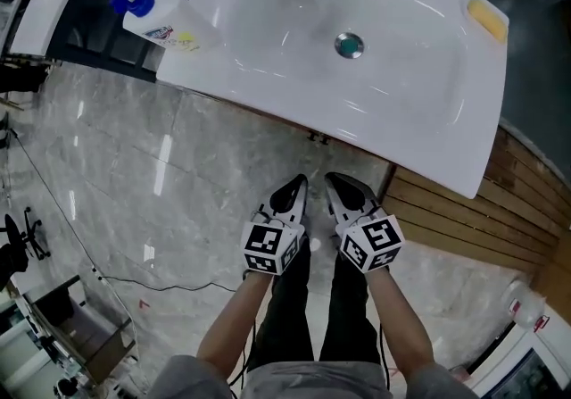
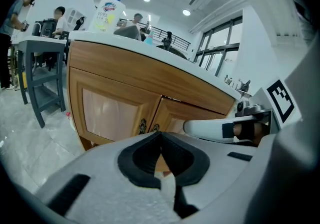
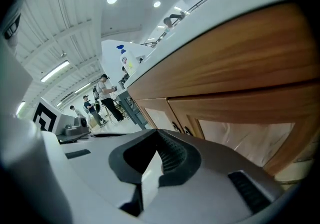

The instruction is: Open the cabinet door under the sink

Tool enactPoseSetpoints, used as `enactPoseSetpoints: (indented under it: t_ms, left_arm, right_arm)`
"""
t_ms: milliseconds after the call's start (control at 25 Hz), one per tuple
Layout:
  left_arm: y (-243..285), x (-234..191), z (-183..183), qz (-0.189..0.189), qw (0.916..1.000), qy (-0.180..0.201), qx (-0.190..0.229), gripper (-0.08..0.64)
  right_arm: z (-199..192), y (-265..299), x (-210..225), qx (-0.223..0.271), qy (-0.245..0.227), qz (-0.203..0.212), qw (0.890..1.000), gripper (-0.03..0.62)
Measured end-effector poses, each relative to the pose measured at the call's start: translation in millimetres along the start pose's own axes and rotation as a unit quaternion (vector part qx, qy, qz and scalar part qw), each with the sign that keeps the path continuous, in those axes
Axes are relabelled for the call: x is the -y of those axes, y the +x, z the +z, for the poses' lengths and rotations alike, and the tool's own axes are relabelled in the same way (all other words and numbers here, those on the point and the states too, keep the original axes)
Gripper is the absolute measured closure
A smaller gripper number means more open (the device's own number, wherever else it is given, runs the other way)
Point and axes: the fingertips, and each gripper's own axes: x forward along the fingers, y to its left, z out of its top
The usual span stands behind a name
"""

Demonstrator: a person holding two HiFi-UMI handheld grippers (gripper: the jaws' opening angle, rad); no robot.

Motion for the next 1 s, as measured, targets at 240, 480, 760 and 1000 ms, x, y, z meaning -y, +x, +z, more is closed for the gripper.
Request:
enactPoseSetpoints:
  t_ms: [240, 480, 760, 1000]
  left_arm:
    - [29, -25, -20, 0.002, 0.9991, -0.043, -0.004, 0.551]
    - [60, -44, -42, 0.001, 0.9987, -0.008, -0.051, 0.551]
    - [90, -53, -46, 0.011, 0.997, 0.023, -0.073, 0.526]
    - [111, -57, -48, 0.022, 0.9952, 0.037, -0.088, 0.465]
  right_arm:
    - [-13, 11, 15, 0.01, 0.019, -0.011, 1.0, 0.581]
    - [-34, 17, 25, 0.007, 0.027, -0.013, 1.0, 0.582]
    - [-54, 14, 37, 0.003, 0.046, -0.023, 0.999, 0.581]
    - [-63, 7, 48, 0.002, 0.055, -0.034, 0.998, 0.581]
